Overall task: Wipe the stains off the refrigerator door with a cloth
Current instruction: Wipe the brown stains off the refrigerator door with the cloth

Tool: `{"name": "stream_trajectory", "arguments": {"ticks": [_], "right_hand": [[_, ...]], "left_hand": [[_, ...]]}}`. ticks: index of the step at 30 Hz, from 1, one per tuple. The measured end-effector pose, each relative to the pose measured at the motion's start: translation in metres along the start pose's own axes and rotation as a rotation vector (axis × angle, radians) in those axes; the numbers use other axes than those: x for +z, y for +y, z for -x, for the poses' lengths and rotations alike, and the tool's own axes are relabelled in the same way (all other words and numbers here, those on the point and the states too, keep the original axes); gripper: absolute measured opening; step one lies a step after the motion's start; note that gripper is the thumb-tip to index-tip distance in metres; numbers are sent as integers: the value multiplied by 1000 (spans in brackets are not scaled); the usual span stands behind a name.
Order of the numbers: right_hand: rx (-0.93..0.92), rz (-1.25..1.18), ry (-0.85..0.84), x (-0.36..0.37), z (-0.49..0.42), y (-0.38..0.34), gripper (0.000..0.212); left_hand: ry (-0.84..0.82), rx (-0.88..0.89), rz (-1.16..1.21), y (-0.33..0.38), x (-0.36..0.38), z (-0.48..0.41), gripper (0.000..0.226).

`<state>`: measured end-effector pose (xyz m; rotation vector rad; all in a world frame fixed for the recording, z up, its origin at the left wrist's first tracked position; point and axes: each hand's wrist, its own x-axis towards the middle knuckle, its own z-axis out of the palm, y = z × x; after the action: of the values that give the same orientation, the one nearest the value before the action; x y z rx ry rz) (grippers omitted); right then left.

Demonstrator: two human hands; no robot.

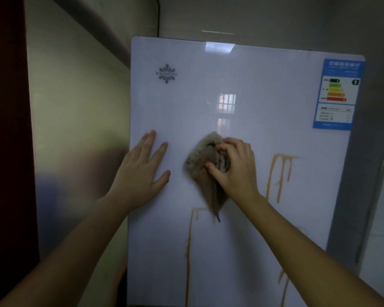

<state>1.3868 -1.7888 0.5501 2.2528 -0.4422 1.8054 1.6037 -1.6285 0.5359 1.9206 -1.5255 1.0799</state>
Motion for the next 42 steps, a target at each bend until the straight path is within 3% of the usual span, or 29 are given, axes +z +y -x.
{"name": "stream_trajectory", "arguments": {"ticks": [4, 7, 12, 16, 20, 25, 33, 37, 42], "right_hand": [[164, -58, 190, -9, -19, 7, 44], [168, -71, 243, -5, -15, 2, 44], [5, 30, 159, 9, 21, -2, 52], [-54, 132, -49, 21, 54, -8, 82], [-117, 163, -19, 14, 44, 4, 73], [-6, 137, 146, 9, -1, 9, 74], [-272, 161, -103, 23, 51, 7, 64], [-225, 203, -76, -9, 78, 44, 63], [-21, 180, 127, -21, 40, 49, 68]], "left_hand": [[30, 4, -10, -1, 4, 1, 80], [61, 8, -20, -2, 7, 2, 78], [172, -2, 5, 5, 13, 5, 66], [303, 22, -24, 10, 23, 14, 57], [300, 33, -32, 13, 33, 22, 57], [323, 29, -65, 12, 43, 21, 60], [381, 0, -34, 17, 65, 21, 67], [402, 20, -29, 9, 71, 21, 66], [404, -15, -28, 15, 79, 20, 68]]}}
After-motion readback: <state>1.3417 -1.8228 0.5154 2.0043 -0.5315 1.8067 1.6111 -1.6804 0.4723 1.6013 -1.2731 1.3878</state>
